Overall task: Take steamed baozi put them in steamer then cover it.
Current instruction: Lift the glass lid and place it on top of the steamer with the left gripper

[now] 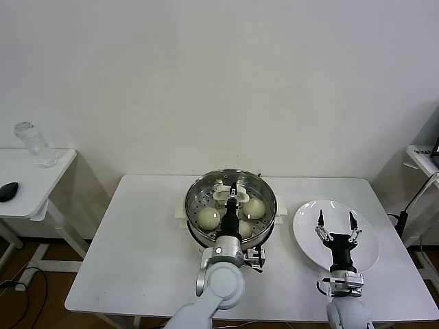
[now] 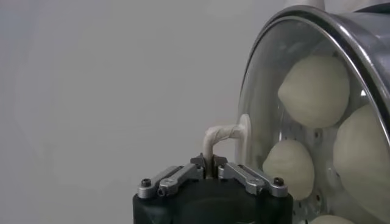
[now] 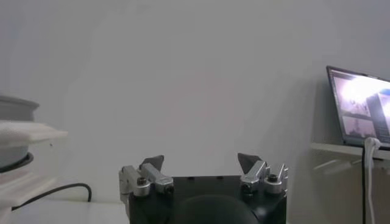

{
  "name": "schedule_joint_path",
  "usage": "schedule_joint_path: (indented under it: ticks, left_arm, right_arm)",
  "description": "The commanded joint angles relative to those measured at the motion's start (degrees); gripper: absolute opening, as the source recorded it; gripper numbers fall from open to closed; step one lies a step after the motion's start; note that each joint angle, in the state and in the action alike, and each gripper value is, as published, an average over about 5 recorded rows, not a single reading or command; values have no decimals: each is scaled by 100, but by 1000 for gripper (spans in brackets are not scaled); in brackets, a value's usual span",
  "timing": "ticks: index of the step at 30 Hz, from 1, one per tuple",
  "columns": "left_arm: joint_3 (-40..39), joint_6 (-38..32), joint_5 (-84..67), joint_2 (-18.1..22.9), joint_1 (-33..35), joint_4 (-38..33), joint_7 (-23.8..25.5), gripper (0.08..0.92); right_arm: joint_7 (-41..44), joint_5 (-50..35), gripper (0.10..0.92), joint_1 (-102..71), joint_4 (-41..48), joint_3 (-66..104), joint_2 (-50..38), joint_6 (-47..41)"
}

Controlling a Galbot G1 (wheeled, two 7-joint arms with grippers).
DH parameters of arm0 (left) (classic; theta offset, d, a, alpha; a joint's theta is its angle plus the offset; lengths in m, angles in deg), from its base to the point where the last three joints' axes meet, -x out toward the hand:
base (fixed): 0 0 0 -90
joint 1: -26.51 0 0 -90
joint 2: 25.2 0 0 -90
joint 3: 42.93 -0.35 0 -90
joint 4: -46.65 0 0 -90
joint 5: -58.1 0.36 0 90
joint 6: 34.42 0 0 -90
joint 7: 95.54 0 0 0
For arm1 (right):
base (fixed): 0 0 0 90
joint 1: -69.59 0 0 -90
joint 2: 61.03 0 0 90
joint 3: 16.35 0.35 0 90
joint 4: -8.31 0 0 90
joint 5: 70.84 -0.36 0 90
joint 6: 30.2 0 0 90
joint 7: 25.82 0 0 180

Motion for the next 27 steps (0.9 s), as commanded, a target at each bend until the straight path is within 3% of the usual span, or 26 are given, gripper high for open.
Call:
schedule_joint_path:
  ticks: [1, 7, 18, 27]
  left_arm:
    - [26, 20, 67, 14, 51, 20, 54, 184]
    - [47, 67, 63, 26, 88, -73, 56, 231]
    - [-45, 178, -103, -158, 256, -716, 126, 543]
    - [-152, 284, -414, -658, 532, -1627, 224, 782]
  right_arm:
    - [-1, -8, 823, 5, -5, -2, 4, 1]
    - [2, -5, 823, 3, 0, -11, 7, 3]
    - [6, -1, 823, 12, 5, -22, 18, 9]
    - [3, -11, 823, 46, 12, -48, 84, 1]
